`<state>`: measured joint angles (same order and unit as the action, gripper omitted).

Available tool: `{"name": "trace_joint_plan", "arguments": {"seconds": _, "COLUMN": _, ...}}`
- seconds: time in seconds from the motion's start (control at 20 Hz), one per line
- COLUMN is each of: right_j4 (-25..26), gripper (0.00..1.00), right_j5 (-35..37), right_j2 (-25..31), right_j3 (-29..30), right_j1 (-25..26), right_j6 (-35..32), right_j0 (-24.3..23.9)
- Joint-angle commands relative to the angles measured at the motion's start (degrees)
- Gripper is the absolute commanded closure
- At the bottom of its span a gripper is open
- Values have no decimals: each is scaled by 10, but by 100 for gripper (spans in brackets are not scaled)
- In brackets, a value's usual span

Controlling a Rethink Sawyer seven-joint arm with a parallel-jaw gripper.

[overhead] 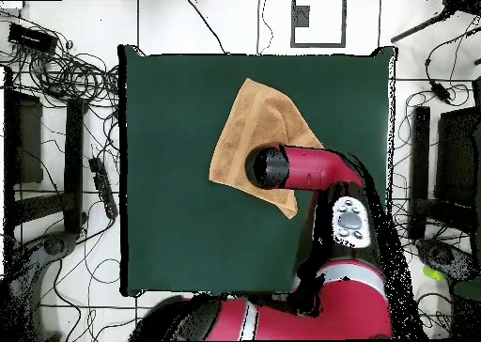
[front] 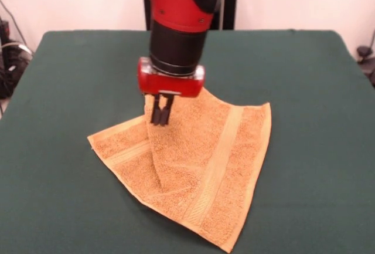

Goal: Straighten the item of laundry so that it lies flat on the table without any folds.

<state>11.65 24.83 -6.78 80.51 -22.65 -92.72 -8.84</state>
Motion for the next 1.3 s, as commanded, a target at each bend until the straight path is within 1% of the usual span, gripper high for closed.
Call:
{"name": "trace_joint_plan", "arguments": {"seconds": 0.05, "right_j4": 21, "gripper": 100, "right_j5": -17, "right_j2": -64, "right_j3": -51, "right_j1": 76, "right_j6": -148, "right_j0": 84}}
{"name": "trace_joint_plan", "arguments": {"seconds": 0.25, "right_j4": 37, "gripper": 100, "right_j5": -32, "right_j2": -135, "right_j3": -106, "right_j1": 120, "right_j6": -152, "right_j0": 121}}
{"name": "trace_joint_plan", "arguments": {"seconds": 0.35, "right_j4": 37, "gripper": 100, "right_j5": -30, "right_j2": -145, "right_j3": -118, "right_j1": 128, "right_j6": -139, "right_j0": 122}}
{"name": "trace_joint_plan", "arguments": {"seconds": 0.5, "right_j4": 35, "gripper": 100, "right_j5": -29, "right_j2": -152, "right_j3": -121, "right_j1": 129, "right_j6": -123, "right_j0": 125}}
{"name": "trace_joint_plan", "arguments": {"seconds": 0.6, "right_j4": 42, "gripper": 100, "right_j5": -8, "right_j2": -168, "right_j3": -136, "right_j1": 131, "right_j6": -108, "right_j0": 137}}
{"name": "trace_joint_plan", "arguments": {"seconds": 0.85, "right_j4": 59, "gripper": 100, "right_j5": -5, "right_j2": -202, "right_j3": -152, "right_j1": 133, "right_j6": -98, "right_j0": 153}}
{"name": "trace_joint_plan", "arguments": {"seconds": 1.1, "right_j4": 60, "gripper": 100, "right_j5": 0, "right_j2": -200, "right_j3": -151, "right_j1": 123, "right_j6": -78, "right_j0": 152}}
{"name": "trace_joint_plan", "arguments": {"seconds": 1.2, "right_j4": 54, "gripper": 100, "right_j5": -10, "right_j2": -200, "right_j3": -142, "right_j1": 123, "right_j6": -92, "right_j0": 151}}
{"name": "trace_joint_plan", "arguments": {"seconds": 1.3, "right_j4": 28, "gripper": 100, "right_j5": -14, "right_j2": -188, "right_j3": -133, "right_j1": 130, "right_j6": -121, "right_j0": 140}}
